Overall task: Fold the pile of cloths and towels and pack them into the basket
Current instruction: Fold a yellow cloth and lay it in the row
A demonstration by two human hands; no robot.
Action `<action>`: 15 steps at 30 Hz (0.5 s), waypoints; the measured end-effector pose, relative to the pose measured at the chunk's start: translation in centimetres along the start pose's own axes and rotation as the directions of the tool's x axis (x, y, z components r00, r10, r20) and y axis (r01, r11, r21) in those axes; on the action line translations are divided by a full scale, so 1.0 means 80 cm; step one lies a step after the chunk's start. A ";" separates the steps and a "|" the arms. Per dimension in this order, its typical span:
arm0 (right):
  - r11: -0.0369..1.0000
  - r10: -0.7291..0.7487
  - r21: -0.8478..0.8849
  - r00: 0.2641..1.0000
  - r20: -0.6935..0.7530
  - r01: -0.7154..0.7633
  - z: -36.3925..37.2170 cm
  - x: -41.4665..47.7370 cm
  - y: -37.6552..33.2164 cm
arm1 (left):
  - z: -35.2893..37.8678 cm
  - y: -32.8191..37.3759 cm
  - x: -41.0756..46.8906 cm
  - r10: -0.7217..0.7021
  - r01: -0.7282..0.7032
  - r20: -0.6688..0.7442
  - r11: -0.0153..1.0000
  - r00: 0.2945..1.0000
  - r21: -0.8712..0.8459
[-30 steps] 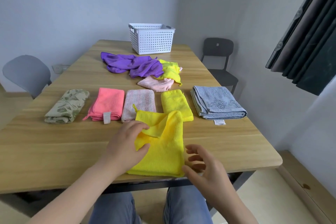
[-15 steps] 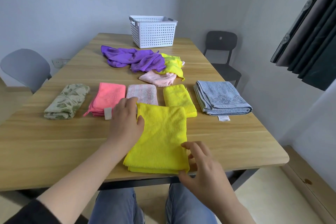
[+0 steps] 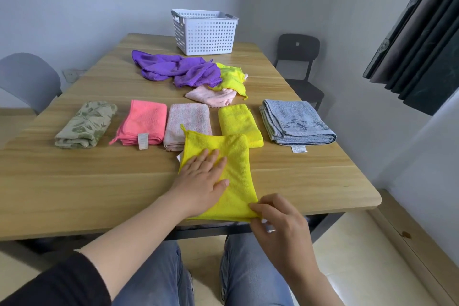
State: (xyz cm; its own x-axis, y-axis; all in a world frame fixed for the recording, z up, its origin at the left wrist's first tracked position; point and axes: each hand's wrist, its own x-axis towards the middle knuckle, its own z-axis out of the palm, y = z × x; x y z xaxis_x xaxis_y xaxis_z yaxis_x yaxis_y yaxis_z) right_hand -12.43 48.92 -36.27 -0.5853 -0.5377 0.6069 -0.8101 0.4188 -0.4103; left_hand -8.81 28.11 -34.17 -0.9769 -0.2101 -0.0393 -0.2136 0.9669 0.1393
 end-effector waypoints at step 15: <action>0.938 -0.280 -0.045 0.830 0.482 0.343 -0.005 0.049 0.039 | 0.019 -0.045 -0.090 0.268 -0.254 -0.239 0.963 0.933 0.089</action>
State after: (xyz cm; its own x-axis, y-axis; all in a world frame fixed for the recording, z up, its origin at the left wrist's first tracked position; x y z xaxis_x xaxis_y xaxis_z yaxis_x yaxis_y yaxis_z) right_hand -17.24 48.45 -34.92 -0.2752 -0.9162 0.2912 -0.9593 0.2416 -0.1462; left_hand -1.00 26.37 -35.90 -0.9710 0.0284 0.2373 0.0428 0.9975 0.0555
